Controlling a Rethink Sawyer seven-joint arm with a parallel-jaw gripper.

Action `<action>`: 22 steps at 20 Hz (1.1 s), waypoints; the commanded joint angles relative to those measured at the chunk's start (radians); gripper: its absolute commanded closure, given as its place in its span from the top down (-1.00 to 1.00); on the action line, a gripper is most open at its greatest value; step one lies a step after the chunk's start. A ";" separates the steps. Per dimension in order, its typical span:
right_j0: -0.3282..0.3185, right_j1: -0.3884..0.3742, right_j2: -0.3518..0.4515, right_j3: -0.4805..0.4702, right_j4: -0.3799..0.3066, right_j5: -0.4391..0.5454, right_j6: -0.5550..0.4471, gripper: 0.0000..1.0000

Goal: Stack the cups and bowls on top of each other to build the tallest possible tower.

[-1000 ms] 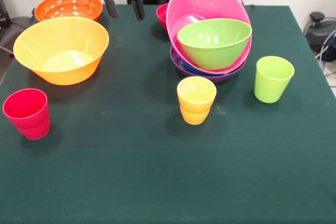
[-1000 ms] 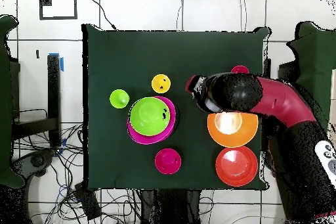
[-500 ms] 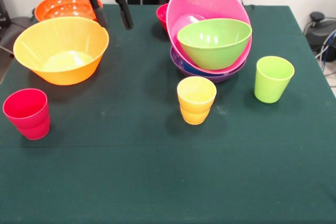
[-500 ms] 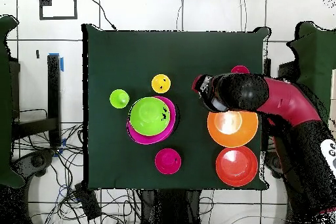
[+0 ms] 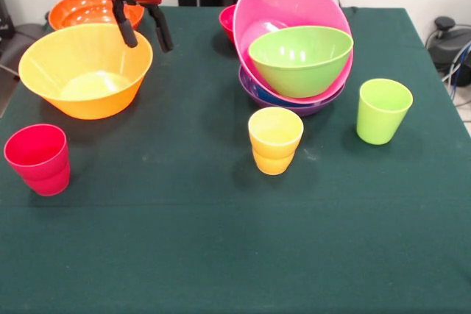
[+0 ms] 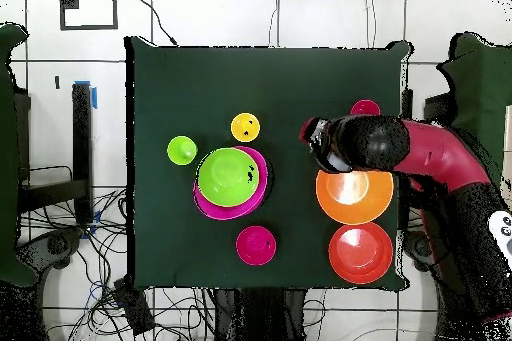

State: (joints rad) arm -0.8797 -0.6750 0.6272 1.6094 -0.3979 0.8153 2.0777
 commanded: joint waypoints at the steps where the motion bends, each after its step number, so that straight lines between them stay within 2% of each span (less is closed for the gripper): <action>1: -0.030 0.042 0.027 -0.024 -0.107 0.060 -0.314 1.00; 6: -0.082 0.075 0.036 -0.027 -0.142 0.063 -0.360 1.00; 9: -0.098 0.087 0.030 -0.037 -0.161 0.080 -0.370 1.00; 13: -0.118 0.104 0.026 -0.036 -0.197 0.056 -0.376 1.00; 17: -0.118 0.135 0.025 -0.028 -0.215 0.012 -0.345 1.00; 22: -0.097 0.111 0.030 0.007 -0.201 0.003 -0.277 1.00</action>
State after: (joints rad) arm -1.0246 -0.5880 0.6400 1.6084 -0.5369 0.8153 2.0000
